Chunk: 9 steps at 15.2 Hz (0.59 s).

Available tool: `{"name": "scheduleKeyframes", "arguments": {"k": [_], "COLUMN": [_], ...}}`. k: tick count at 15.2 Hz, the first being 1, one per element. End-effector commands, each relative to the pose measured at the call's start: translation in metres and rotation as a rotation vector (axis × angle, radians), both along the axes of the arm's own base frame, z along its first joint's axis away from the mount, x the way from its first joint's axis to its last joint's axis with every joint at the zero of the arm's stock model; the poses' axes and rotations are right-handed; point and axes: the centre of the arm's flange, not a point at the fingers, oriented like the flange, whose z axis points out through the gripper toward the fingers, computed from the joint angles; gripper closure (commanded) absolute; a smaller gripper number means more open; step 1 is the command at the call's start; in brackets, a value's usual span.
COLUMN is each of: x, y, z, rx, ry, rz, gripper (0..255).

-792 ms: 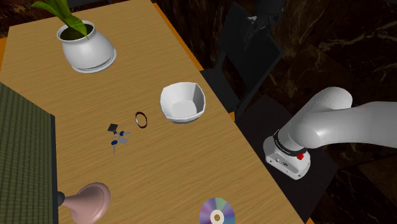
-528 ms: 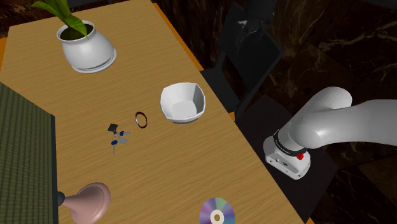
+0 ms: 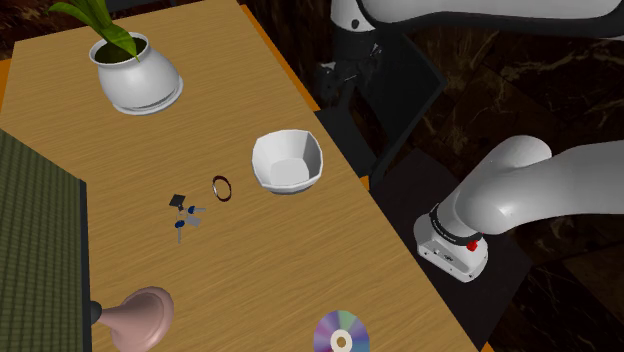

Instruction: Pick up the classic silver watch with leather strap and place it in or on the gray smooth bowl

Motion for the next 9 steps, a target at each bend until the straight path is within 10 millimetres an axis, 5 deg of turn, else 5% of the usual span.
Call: {"name": "scheduleKeyframes", "arguments": {"k": [1, 9], "x": [0.012, 0.057], "y": [0.023, 0.112], "z": [-0.009, -0.046], "rx": [0.004, 0.016], "ry": [0.011, 0.05], "rz": [-0.007, -0.032], "gripper": [0, 0]}}
